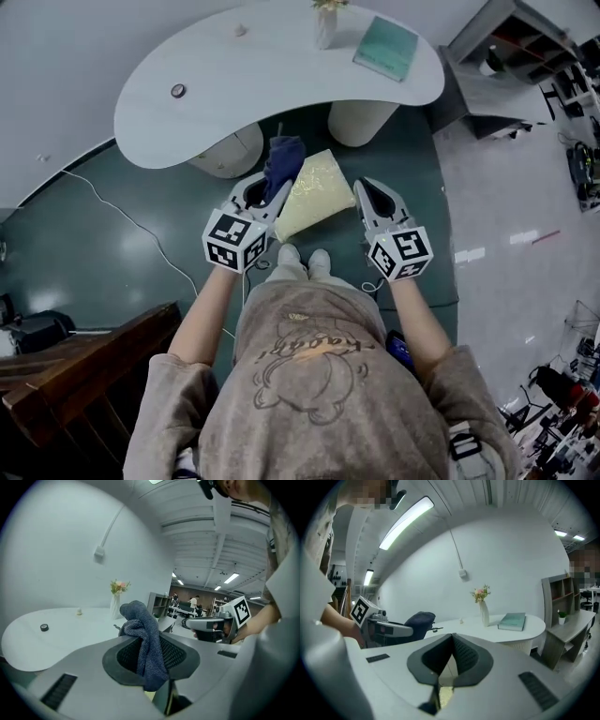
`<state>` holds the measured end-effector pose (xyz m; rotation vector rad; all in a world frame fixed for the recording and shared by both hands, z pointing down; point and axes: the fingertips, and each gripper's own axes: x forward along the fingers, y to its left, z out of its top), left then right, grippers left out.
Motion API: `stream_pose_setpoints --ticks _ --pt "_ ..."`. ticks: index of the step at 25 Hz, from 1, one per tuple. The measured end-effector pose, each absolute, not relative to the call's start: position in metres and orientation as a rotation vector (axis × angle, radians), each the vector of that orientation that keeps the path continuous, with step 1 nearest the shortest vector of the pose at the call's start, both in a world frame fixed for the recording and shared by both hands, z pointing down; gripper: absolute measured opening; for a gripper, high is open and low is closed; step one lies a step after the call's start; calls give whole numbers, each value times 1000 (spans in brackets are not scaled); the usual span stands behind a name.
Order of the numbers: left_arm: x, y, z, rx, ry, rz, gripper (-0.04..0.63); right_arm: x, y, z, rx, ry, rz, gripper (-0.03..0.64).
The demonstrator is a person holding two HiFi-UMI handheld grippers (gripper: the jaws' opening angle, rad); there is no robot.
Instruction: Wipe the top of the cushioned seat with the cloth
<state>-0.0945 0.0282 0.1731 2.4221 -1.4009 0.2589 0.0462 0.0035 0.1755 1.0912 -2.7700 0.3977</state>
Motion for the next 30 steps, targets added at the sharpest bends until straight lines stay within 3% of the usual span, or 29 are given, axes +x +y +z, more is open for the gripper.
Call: stream_pose_setpoints --ticks 14,30 --pt "-99 76 104 2438 -1504 -11 92 55 27 115 1098 -2872 321 5" --pt "-117 78 124 2364 -1617 -17 91 51 31 129 1051 -2867 293 3"
